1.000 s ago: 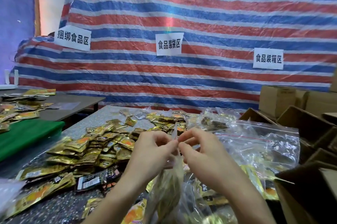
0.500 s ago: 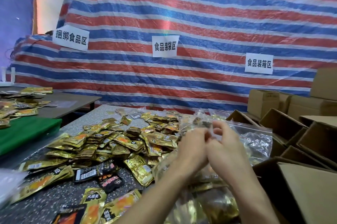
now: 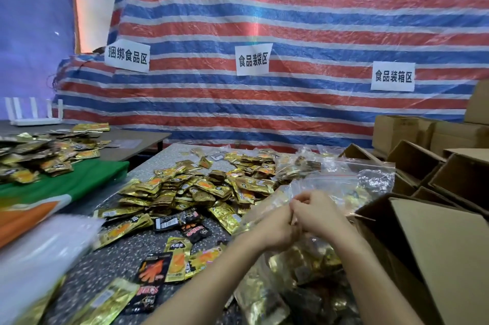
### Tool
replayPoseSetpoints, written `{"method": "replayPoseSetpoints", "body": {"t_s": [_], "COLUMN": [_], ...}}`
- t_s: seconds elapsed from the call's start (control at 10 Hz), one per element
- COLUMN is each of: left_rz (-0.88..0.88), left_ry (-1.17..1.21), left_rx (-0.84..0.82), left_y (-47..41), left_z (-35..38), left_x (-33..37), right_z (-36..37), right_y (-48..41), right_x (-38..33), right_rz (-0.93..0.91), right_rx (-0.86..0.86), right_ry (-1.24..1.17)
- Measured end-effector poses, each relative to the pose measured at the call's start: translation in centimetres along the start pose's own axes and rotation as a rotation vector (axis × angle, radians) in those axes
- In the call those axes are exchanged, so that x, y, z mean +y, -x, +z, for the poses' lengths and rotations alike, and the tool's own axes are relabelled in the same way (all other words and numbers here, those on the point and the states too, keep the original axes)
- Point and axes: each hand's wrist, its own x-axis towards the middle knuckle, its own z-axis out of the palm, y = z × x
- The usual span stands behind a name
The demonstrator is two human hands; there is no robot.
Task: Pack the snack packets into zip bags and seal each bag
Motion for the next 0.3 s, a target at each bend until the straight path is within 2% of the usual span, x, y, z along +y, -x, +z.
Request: {"method": "replayPoseSetpoints", "body": {"t_s": [0.1,0.2,0.3], "left_rz": [-0.001,-0.075,-0.141], "left_ry": [0.013,0.06,0.196], "left_rx": [-0.021,0.019,0.206], "left_y": [1.7,4.2,7.9], "left_z": [-0.5,-1.2,-1.7], "left_x": [-0.3,-0.3,-0.3], "right_z": [1.0,1.3,1.4], "right_y": [0.3,1.4,3.8], "right_x": [0.4,1.0,1.5], "right_rz": [-0.026,-0.071,-0.177], "right_rx": [-0.075,-0.098,0.069], "right_ry": [-0.022,-0.046,-0.127]}}
